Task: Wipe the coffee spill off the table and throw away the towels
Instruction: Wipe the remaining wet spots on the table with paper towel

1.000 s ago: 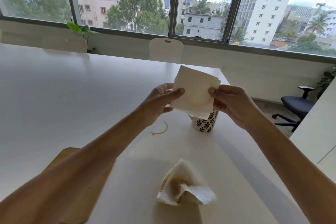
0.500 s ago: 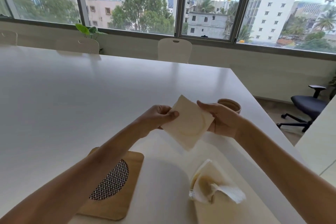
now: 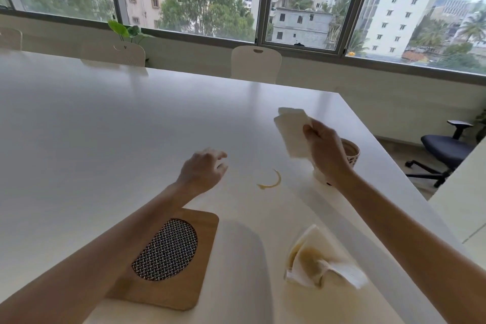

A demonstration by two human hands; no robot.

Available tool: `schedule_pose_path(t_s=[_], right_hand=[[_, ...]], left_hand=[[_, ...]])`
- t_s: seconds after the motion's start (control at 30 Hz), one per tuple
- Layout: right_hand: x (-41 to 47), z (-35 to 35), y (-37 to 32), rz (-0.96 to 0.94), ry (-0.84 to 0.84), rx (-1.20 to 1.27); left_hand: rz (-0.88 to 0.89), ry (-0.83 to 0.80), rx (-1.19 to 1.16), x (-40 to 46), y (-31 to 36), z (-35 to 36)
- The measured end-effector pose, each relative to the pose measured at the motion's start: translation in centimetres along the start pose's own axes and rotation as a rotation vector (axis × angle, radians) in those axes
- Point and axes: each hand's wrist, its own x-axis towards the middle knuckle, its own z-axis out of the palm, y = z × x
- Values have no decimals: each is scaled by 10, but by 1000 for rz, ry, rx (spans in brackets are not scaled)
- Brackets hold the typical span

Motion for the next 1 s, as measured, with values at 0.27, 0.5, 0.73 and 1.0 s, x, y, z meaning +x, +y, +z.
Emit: schedule_pose_path(t_s=[0.27,0.5,0.73,1.0], right_hand=[[-3,37,58,-160,-565,-706],[-16,31,70,-111,-740,-598],[-26,27,67,-53,-893,-401],[-35,13,59,229,-921,48]], left_hand=[[-32,-88,234,-24,-21,15],[-46,-126,197,-22,-20,16],[-47,-133,183,-23,-20,15],[-48,-137,184,-23,-19,14]])
